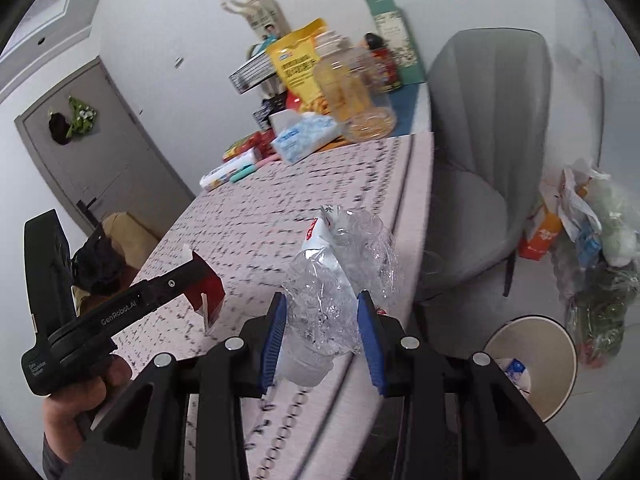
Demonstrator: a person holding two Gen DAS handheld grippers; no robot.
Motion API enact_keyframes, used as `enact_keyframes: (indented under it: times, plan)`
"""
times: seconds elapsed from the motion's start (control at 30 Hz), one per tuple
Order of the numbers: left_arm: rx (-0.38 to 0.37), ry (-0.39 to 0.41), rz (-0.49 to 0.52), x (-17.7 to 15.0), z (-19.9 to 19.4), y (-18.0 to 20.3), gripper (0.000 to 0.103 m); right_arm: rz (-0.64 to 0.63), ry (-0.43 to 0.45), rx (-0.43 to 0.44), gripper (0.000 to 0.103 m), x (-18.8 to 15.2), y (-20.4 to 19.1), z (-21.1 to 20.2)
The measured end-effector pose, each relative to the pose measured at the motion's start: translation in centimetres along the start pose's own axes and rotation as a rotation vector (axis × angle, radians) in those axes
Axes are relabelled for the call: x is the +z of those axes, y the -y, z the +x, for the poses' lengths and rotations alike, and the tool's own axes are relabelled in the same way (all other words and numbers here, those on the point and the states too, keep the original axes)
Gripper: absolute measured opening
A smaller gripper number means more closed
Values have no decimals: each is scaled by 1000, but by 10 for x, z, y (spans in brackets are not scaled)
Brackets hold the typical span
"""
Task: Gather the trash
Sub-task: 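Carry carton and bottle over the trash bin and open both tools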
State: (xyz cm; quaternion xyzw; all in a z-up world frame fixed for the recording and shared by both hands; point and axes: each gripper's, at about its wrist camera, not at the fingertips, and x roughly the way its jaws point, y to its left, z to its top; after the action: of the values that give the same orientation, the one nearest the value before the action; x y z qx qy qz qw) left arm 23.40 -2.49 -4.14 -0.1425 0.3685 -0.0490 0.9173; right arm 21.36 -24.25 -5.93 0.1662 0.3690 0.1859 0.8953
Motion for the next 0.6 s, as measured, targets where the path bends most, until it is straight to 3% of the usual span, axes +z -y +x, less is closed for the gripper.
enact_keyframes:
  times: [0.6]
  plan:
    - [-132,-166,212,-27,82,155,44,233,51,-159,36,-21,164,-42]
